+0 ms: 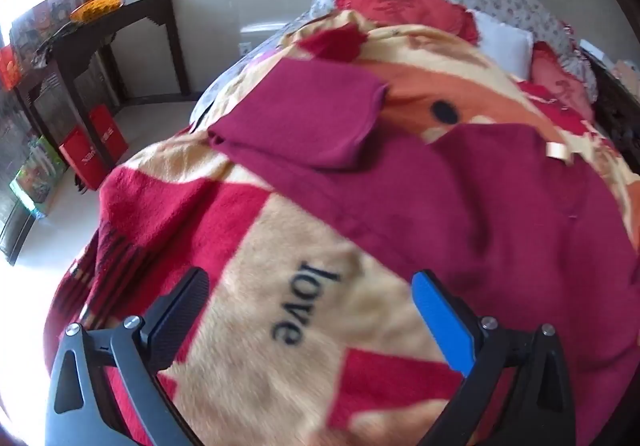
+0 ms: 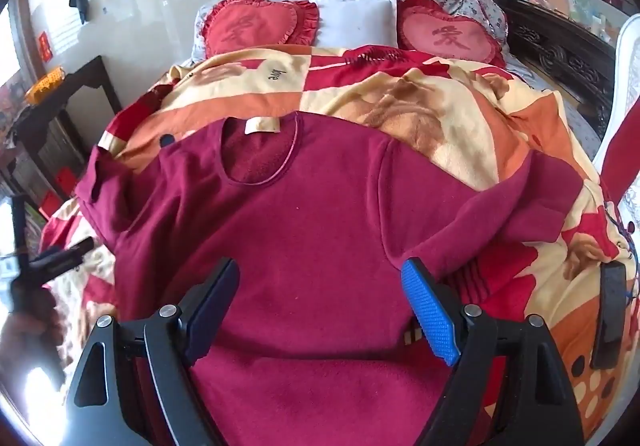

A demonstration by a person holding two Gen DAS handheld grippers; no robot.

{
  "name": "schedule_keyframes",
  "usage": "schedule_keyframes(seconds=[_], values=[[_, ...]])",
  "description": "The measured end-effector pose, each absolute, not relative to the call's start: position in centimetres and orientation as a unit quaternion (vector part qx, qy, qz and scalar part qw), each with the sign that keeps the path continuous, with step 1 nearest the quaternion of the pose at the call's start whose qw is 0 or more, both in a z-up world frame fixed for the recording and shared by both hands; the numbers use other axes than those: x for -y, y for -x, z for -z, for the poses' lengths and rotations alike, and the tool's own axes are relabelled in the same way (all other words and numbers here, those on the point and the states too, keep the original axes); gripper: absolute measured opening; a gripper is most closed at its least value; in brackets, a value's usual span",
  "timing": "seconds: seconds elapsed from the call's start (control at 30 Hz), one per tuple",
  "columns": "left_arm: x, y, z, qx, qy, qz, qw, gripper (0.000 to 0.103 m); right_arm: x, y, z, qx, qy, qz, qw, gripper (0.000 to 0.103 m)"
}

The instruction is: Fold small clothes

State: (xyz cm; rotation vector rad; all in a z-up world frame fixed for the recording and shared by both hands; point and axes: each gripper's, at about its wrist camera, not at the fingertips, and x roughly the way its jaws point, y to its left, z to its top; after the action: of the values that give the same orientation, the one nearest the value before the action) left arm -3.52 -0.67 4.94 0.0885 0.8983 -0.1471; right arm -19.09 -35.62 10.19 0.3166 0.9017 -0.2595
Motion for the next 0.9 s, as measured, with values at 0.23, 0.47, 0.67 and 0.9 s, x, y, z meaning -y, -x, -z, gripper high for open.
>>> schedule_keyframes(seconds=[0.23, 0.47, 0.67, 0.9], values=[[4.0, 6.8, -8.1, -0.425, -0.071, 0.122, 0.894, 0.103, 36.2, 18.9, -10.5, -0.419, -0.152, 0.132, 0.885, 0.067], [6.6, 8.4, -8.8, -0.435, -0.073, 0.138, 0.887, 0.103, 36.8, 18.6, -10.8, -0.415, -0.152, 0.132, 0.887, 0.067], [7.8, 9.1, -9.1, -0.436, -0.071, 0.137, 0.887, 0.103, 36.6, 18.5, -11.0, -0.411, -0.156, 0.123, 0.890, 0.067], [8.8, 9.6, -9.5, -0.434, -0.078, 0.137, 0.887, 0.103, 36.2, 18.6, -10.9, -0.412, -0.152, 0.122, 0.890, 0.067]])
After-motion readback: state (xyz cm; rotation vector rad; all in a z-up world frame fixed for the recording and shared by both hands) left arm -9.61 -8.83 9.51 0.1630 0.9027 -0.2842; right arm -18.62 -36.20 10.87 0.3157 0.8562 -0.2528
